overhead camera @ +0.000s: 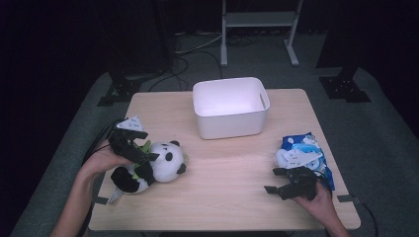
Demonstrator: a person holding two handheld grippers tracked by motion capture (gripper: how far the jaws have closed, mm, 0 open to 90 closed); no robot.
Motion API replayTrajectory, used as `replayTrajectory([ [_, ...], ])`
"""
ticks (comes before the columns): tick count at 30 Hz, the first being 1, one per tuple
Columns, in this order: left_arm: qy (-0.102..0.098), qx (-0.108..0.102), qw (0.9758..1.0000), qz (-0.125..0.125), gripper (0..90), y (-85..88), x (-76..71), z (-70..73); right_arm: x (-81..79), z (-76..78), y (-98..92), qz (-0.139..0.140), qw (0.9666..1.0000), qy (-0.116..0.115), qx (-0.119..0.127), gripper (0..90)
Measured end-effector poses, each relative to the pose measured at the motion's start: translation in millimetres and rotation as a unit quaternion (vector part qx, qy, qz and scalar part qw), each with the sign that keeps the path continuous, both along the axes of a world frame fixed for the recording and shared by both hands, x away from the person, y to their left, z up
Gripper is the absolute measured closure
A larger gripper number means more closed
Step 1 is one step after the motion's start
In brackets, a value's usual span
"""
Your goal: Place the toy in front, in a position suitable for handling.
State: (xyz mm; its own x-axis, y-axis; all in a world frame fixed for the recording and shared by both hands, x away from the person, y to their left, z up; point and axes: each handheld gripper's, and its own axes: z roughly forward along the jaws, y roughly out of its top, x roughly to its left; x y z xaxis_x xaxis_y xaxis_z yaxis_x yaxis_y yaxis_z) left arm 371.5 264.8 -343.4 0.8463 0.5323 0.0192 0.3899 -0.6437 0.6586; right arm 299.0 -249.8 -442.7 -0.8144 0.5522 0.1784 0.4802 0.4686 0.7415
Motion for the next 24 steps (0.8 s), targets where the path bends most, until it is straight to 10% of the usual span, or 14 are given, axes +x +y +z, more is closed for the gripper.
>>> replayTrajectory([
  [24, 0.052, 0.022, 0.9981, 0.024, 22.3, 24.4, 8.7, -29.6, -0.2, -1.1, 2.1, 0.008, 1.0000, 0.004, -0.002, 21.0],
])
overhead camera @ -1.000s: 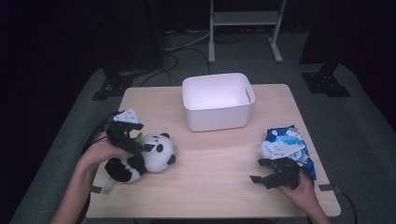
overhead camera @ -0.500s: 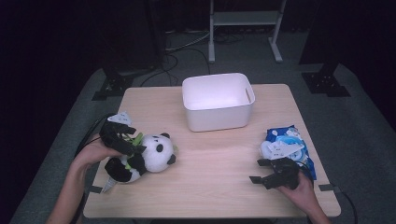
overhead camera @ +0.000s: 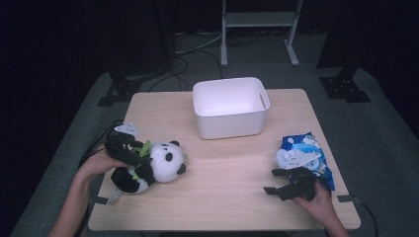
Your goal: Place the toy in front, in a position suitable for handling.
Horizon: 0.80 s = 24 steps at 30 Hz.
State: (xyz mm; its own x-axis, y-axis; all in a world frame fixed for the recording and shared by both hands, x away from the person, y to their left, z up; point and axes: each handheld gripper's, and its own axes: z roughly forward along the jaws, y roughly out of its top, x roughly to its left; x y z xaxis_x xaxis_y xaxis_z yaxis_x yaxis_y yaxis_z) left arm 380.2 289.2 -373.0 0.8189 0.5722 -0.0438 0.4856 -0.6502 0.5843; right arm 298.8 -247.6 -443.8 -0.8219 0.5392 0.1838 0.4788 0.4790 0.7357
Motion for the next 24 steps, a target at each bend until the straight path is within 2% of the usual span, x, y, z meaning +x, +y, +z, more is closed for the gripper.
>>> replayTrajectory([
  [3, 0.003, 0.001, 1.0000, 0.004, 23.4, 1.0, -0.4, -1.5, -0.1, 0.1, 0.3, 0.001, 1.0000, 0.000, -0.001, 21.0],
  [16, -0.006, -0.006, 0.9999, 0.012, 44.8, 4.3, -3.8, -3.3, -0.9, 1.3, -0.4, -0.001, 1.0000, -0.002, 0.001, 21.0],
  [21, -0.019, -0.005, 0.9996, 0.019, 54.4, 4.4, -5.7, -3.8, -1.1, 1.7, -1.4, -0.002, 1.0000, -0.002, 0.003, 21.0],
  [24, -0.024, -0.003, 0.9995, 0.022, 57.3, 3.7, -6.9, -3.5, -1.1, 2.0, -1.8, -0.004, 1.0000, -0.002, 0.004, 21.0],
])
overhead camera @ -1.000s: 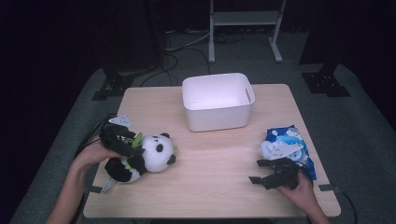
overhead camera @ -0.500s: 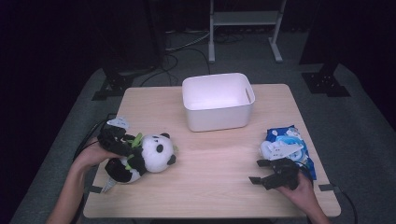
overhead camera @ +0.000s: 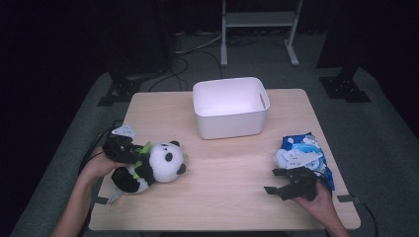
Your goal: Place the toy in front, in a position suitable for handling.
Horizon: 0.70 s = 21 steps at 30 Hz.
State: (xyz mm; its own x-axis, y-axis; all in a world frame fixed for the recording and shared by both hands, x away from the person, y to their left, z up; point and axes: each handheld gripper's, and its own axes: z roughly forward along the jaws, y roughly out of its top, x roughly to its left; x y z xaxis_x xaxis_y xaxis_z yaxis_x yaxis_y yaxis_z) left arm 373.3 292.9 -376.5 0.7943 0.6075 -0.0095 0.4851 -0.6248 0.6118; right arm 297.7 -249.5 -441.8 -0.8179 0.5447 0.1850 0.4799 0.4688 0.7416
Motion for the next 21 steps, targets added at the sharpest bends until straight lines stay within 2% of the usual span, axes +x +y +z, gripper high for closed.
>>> replayTrajectory([
  [6, -0.001, 0.003, 1.0000, 0.003, 58.9, -1.0, -0.4, 1.6, -0.1, 0.4, -1.3, -0.002, 1.0000, 0.000, 0.003, 21.0],
  [15, -0.002, -0.008, 0.9999, 0.011, 60.6, 0.0, 0.0, 3.9, 1.1, 1.6, -4.0, -0.006, 1.0000, -0.003, 0.008, 21.0],
  [21, -0.005, -0.010, 0.9998, 0.014, 62.3, -4.3, 1.7, 11.0, 1.8, 2.4, -5.2, -0.009, 0.9999, -0.003, 0.011, 21.0],
])
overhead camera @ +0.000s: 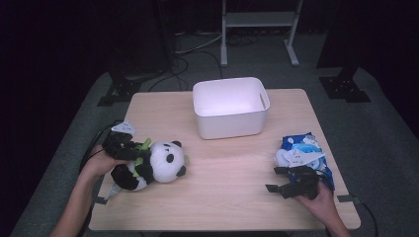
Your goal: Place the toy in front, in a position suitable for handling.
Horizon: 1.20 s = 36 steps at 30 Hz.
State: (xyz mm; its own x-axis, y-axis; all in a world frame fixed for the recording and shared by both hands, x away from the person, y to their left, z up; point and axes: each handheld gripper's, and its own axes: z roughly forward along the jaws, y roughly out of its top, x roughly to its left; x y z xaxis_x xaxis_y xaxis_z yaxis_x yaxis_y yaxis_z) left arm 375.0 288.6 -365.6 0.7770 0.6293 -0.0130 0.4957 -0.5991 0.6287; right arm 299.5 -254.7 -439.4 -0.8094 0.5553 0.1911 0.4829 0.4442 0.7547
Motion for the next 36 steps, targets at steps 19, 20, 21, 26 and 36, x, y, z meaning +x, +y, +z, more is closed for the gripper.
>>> replayTrajectory([
  [19, 0.002, -0.016, 0.9993, -0.034, 62.7, -36.6, 2.0, 16.0, -0.1, 1.7, -3.1, -0.002, 1.0000, -0.003, 0.002, 21.0],
  [20, 0.002, -0.015, 0.9992, -0.037, 62.7, -39.6, 2.2, 16.8, -0.1, 1.7, -3.2, -0.002, 1.0000, -0.003, 0.002, 21.0],
  [21, 0.001, -0.015, 0.9990, -0.042, 62.7, -42.5, 2.6, 17.5, -0.2, 1.8, -3.3, -0.002, 1.0000, -0.004, 0.002, 21.0],
  [26, 0.000, -0.021, 0.9982, -0.057, 62.7, -57.2, 3.4, 20.0, -0.7, 2.7, -4.8, -0.003, 1.0000, -0.006, 0.004, 21.0],
  [36, -0.001, -0.026, 0.9958, -0.088, 62.8, -87.6, 6.2, 23.6, -1.4, 4.0, -6.8, -0.005, 0.9999, -0.008, 0.006, 21.0],
])
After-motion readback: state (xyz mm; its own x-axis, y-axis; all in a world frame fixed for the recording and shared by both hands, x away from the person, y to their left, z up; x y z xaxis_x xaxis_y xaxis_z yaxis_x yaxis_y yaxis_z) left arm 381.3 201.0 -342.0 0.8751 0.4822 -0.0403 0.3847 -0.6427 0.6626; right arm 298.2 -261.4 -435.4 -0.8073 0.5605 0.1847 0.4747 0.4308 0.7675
